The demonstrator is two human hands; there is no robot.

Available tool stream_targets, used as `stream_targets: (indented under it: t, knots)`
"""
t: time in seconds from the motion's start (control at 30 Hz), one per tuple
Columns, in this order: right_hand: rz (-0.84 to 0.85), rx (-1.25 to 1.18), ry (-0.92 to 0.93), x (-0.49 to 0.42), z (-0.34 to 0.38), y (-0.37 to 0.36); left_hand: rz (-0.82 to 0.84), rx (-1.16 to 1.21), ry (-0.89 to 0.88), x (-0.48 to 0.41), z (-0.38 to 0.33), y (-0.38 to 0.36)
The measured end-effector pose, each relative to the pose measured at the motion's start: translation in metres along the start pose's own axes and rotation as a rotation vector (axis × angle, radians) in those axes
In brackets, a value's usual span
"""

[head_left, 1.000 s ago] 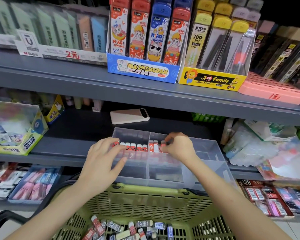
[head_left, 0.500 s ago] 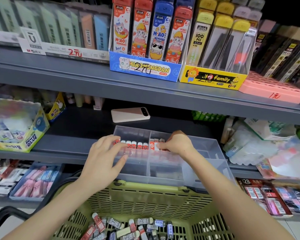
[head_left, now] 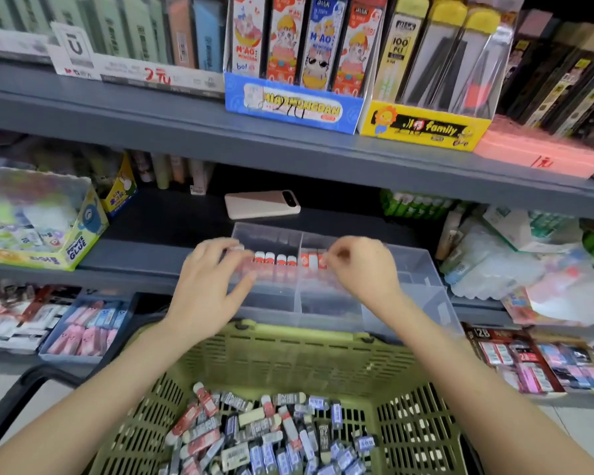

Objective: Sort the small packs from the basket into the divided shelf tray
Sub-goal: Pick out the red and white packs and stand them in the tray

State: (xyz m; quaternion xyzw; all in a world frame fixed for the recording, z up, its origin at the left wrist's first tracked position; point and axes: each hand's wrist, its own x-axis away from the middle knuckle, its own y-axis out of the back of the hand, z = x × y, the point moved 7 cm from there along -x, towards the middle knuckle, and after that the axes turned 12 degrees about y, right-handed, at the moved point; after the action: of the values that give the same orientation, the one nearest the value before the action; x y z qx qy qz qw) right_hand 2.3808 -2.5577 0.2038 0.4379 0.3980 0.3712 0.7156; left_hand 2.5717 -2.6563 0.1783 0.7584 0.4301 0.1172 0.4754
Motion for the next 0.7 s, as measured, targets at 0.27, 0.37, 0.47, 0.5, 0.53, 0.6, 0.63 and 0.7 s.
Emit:
stream_targets:
  t: [0.27,0.37,0.47,0.5,0.53,0.6,0.63,0.7]
  knots:
    - [0.165,-0.356,0.198,0.152,0.022,-0.062,-0.335,0.161,-0.022,0.076,0.013,0.04]
    - [0.452,-0.208,-0.005,0.19,-0.004,-0.132,-0.078,0.146,0.028,0.101,0.017,0.007]
    - [0.521,-0.095,-0.044,0.198,-0.005,-0.171,0.348,-0.067,0.096,0.115,0.029,-0.054]
    - [0.555,-0.034,-0.036,0.197,-0.002,-0.181,0.434,-0.134,0.102,0.117,0.036,-0.07]
    - [0.591,0.022,-0.03,0.196,-0.001,-0.19,0.504,-0.179,0.118,0.119,0.042,-0.084]
    - [0.651,0.086,-0.046,0.194,-0.001,-0.203,0.599,-0.184,0.188,0.122,0.054,-0.107]
    - [0.659,0.095,-0.064,0.193,0.0,-0.205,0.634,-0.129,0.25,0.123,0.06,-0.117]
    - [0.645,0.077,-0.106,0.193,-0.003,-0.205,0.675,-0.028,0.365,0.128,0.066,-0.138]
